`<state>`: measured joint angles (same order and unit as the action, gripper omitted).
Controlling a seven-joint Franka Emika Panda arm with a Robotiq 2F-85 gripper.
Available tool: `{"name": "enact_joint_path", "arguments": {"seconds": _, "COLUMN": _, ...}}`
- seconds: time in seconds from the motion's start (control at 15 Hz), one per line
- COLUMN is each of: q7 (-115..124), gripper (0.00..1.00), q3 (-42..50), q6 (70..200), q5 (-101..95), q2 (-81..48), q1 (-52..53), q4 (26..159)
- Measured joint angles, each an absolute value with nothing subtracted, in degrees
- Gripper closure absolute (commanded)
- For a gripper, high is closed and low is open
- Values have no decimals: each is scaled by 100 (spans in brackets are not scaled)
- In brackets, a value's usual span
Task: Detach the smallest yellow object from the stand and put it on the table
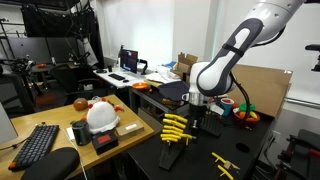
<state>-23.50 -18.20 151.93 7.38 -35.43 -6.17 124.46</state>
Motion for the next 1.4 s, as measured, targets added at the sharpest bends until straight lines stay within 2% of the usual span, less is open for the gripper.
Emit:
{"name": "enact_joint_path", "arguments": {"seconds": 0.53, "q7": -3506, "gripper": 96, "q3": -2337, "q6": 15310, "q5": 1628, "q2": -3750, "q1": -1884, "q4": 12755}}
{"name": "enact_joint_path", "arguments": {"seconds": 1.4, "q7": -3550, "gripper": 96, "q3": -2292, "q6": 15339, "q5": 2363, "q2": -4359, "q1": -2592, "q4": 12767}}
